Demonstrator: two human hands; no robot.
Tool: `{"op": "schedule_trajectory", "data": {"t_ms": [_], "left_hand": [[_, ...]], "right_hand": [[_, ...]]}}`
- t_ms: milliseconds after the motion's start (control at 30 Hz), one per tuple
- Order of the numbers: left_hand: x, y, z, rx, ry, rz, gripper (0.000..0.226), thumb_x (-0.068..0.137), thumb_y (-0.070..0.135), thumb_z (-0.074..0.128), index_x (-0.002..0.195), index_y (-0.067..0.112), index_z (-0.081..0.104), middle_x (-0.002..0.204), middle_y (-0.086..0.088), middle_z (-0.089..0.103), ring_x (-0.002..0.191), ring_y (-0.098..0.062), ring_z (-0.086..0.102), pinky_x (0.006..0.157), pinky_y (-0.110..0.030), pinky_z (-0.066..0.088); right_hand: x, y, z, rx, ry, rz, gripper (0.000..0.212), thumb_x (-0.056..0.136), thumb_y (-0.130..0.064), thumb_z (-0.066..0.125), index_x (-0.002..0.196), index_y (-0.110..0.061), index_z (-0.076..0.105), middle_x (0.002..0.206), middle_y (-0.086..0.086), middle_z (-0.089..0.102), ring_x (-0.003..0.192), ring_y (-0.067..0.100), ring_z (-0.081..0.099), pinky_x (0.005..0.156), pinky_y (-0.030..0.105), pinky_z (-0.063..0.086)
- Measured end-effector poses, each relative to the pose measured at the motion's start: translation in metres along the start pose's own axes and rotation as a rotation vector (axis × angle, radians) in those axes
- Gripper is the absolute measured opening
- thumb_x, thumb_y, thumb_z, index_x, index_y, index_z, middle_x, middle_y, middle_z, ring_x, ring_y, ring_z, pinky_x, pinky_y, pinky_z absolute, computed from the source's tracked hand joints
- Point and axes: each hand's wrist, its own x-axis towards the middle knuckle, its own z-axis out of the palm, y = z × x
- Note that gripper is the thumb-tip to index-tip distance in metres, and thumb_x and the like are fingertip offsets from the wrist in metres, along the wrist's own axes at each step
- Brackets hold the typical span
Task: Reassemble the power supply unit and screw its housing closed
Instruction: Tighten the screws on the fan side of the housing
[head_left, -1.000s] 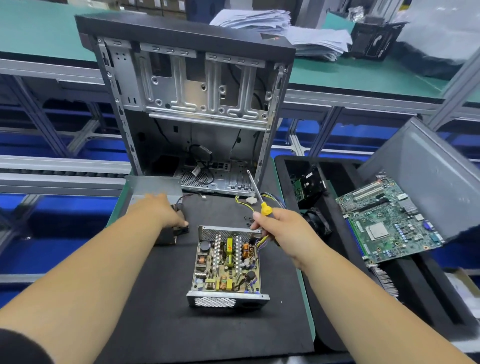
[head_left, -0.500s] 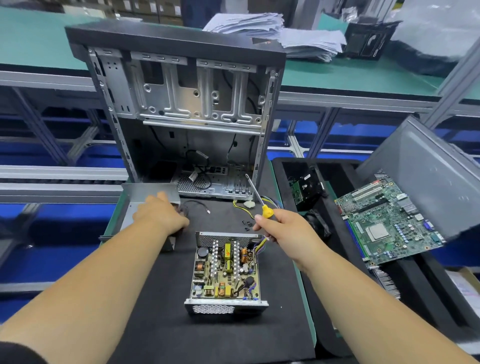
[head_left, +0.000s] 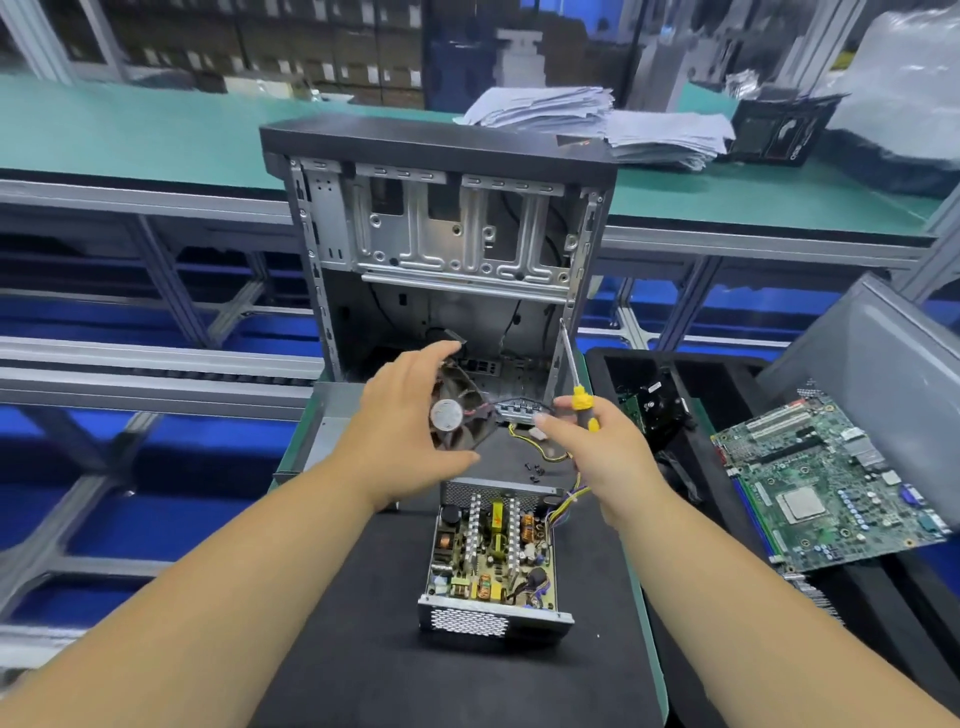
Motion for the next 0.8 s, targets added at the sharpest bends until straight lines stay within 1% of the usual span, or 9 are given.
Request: {"op": "schedule_trajectory", "data": {"t_ms": [33,100,200,300,500,600,700,767,800], "left_hand": [[-0.002,0.003,-0.001,-0.018,-0.011,0.028,0.108,0.06,0.049,0.084,0.146,0.04,0.02,0.135,0.014,0.037,0.127,-0.015,0.036,0.108,-0.039,0.034],[-0.006,0.009,-0.003,-0.041,-0.034,0.075,0.107,0.061,0.049,0.082,0.147,0.042,0.019,0.135,0.017,0.034,0.128,-0.014,0.034,0.109,-0.04,0.034],[-0.011,0.014,-0.003,-0.016,-0.086,0.176,0.106,0.063,0.047,0.079,0.148,0.042,0.017,0.141,0.015,0.032,0.13,-0.013,0.032,0.11,-0.041,0.035],[-0.016,0.015,0.001,0.044,-0.166,0.321,0.104,0.064,0.037,0.079,0.15,0.035,0.021,0.142,0.013,0.035,0.131,-0.012,0.034,0.111,-0.037,0.032],[-0.03,0.022,0.019,0.04,-0.287,0.446,0.103,0.065,0.02,0.076,0.151,0.036,0.022,0.144,0.015,0.037,0.13,-0.012,0.037,0.111,-0.034,0.032],[-0.034,0.019,0.025,0.005,-0.277,0.441,0.105,0.064,0.02,0.076,0.152,0.035,0.021,0.147,0.015,0.035,0.133,-0.01,0.034,0.114,-0.03,0.027],[-0.042,0.008,0.024,-0.009,-0.266,0.365,0.105,0.067,0.046,0.08,0.152,0.036,0.019,0.148,0.017,0.033,0.137,-0.004,0.028,0.115,-0.022,0.022],[-0.048,-0.002,0.023,-0.04,-0.256,0.235,0.088,0.073,0.063,0.07,0.147,0.037,0.03,0.141,0.018,0.04,0.132,-0.001,0.033,0.113,-0.025,0.029],[-0.052,-0.008,0.023,-0.094,-0.258,0.144,0.073,0.078,0.063,0.064,0.142,0.038,0.038,0.135,0.019,0.045,0.127,0.001,0.039,0.11,-0.028,0.035]], "right_hand": [[0.0,-0.001,0.0,-0.001,-0.02,0.018,0.028,0.08,-0.038,0.08,0.103,-0.028,0.068,0.098,-0.008,0.068,0.071,0.004,0.063,0.058,0.019,0.045],[-0.001,-0.005,-0.002,-0.006,-0.079,0.046,0.023,0.082,-0.044,0.076,0.097,-0.027,0.071,0.098,-0.003,0.073,0.057,0.004,0.055,0.051,0.017,0.042],[-0.004,-0.01,-0.008,-0.1,-0.172,0.019,0.02,0.081,-0.047,0.074,0.077,-0.027,0.073,0.073,-0.002,0.068,0.048,0.007,0.045,0.046,0.017,0.038],[-0.006,-0.014,-0.013,-0.214,-0.223,-0.046,0.021,0.076,-0.042,0.08,0.084,-0.024,0.075,0.067,-0.009,0.059,0.052,0.004,0.047,0.055,0.021,0.038],[-0.013,-0.013,-0.015,-0.342,-0.319,-0.101,0.015,0.078,-0.028,0.083,0.084,-0.015,0.077,0.05,-0.018,0.051,0.046,-0.003,0.046,0.045,0.006,0.031],[-0.015,-0.005,-0.012,-0.355,-0.289,-0.114,0.014,0.079,-0.028,0.082,0.085,-0.017,0.076,0.05,-0.02,0.05,0.046,-0.002,0.045,0.046,0.007,0.031],[-0.018,0.012,-0.009,-0.315,-0.254,-0.079,0.016,0.077,-0.028,0.083,0.088,-0.02,0.075,0.055,-0.021,0.056,0.046,-0.004,0.048,0.046,0.007,0.032],[-0.022,0.025,-0.007,-0.307,-0.247,-0.048,0.019,0.076,-0.028,0.084,0.092,-0.021,0.076,0.062,-0.019,0.062,0.049,-0.007,0.05,0.048,0.007,0.033],[-0.024,0.031,-0.006,-0.309,-0.247,-0.032,0.02,0.075,-0.028,0.084,0.092,-0.021,0.076,0.064,-0.018,0.064,0.05,-0.007,0.051,0.048,0.006,0.033]]}}
